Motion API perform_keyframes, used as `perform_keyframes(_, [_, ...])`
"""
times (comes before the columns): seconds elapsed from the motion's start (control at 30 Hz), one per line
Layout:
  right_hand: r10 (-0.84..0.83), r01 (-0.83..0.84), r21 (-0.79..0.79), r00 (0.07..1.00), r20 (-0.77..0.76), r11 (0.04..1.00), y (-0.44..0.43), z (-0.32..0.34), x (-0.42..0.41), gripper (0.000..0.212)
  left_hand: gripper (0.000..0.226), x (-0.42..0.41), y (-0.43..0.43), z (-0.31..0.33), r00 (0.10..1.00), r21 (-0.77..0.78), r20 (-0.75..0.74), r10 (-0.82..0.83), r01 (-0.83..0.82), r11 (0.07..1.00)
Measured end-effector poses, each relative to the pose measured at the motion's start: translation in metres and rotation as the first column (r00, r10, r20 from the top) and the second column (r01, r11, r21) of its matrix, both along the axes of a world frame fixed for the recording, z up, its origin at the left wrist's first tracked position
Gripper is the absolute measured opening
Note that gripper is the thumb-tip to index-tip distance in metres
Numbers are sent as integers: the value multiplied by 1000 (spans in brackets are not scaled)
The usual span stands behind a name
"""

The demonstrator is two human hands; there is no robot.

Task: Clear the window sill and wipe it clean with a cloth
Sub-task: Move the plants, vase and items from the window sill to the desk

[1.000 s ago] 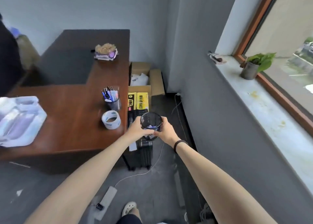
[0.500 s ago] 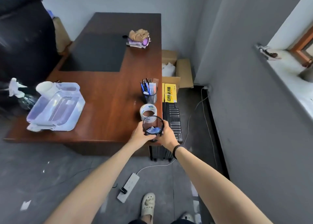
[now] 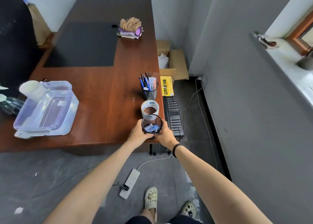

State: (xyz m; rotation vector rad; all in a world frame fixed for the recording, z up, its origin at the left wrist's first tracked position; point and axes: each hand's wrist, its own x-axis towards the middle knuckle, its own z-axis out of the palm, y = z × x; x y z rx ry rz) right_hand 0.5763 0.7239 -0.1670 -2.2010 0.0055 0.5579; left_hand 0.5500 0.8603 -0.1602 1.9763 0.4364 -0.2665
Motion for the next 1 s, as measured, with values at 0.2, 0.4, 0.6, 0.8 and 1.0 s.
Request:
perform_keyframes(0.2, [-19,18,-48,1000,-14,999,3,0,-2,72,69,1,-1,5,998,180,-35,-54,59,982])
perform_keyframes(0.4, [-143,130,-133,986,-91,982,-19,30,10,78,78,21,-16,46,980,615,113,-162,59,786])
perform_keyframes(0.6, [-290,289,-105,957,13,951,-85,78,12,72,65,51,-77,77,912,597,100,-398,265,757])
perform_keyframes(0.8, [-542,544,-102,839,49,833,-208,116,-29,55,58,55,-186,91,771,552,117,-626,473,687])
perform_keyframes(1.0, [-900,907,-96,419,124,409,-381,157,-155,39,50,2,-325,105,529,489,186,-828,681,545])
